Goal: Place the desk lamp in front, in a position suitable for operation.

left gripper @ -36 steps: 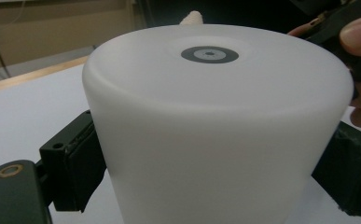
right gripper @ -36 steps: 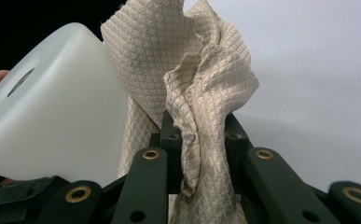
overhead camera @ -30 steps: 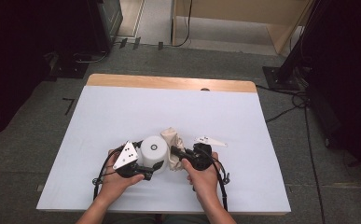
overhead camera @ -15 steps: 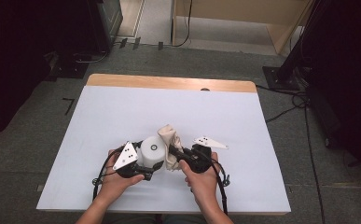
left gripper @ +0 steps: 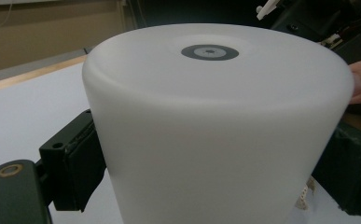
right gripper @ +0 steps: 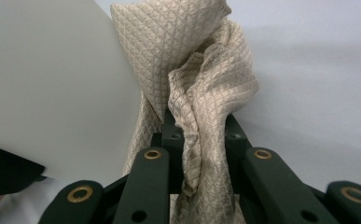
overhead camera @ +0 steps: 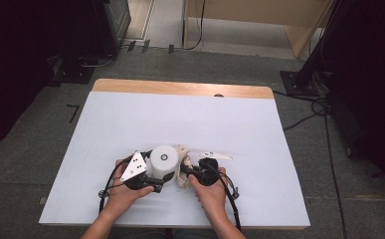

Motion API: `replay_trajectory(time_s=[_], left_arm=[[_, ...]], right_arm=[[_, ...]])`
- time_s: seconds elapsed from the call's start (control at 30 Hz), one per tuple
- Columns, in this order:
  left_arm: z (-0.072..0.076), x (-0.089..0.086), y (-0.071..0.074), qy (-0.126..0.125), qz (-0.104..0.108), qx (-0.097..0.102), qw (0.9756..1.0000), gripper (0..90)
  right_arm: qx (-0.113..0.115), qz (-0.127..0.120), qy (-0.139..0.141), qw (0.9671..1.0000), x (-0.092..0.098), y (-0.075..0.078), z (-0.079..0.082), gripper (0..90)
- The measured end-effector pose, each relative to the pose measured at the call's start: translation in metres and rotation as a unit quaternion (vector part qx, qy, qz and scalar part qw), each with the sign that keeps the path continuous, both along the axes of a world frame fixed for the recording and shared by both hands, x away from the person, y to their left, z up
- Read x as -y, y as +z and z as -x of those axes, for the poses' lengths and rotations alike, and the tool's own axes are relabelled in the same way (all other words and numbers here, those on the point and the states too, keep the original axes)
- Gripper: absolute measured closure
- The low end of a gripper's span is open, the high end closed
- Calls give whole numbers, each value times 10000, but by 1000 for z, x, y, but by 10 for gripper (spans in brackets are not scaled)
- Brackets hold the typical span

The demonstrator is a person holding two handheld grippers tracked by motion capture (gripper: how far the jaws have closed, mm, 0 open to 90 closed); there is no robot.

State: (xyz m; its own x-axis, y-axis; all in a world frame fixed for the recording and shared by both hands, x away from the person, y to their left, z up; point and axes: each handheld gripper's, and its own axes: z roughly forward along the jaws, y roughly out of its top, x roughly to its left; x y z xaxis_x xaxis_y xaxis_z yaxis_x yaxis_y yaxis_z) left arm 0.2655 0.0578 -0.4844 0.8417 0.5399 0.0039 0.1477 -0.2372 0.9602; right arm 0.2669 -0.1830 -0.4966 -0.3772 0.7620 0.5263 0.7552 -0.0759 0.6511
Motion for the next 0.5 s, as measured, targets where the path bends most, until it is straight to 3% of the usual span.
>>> replay_trajectory(time_s=[0.17,0.5], left_arm=[[0,0,0,3,12,3,10000,86],[0,0,-1,8,36,17,10000,86]], right_arm=[[74,-65,11,10000,1,7,1,776],[770,-377,43,9963,6,58,15,776]])
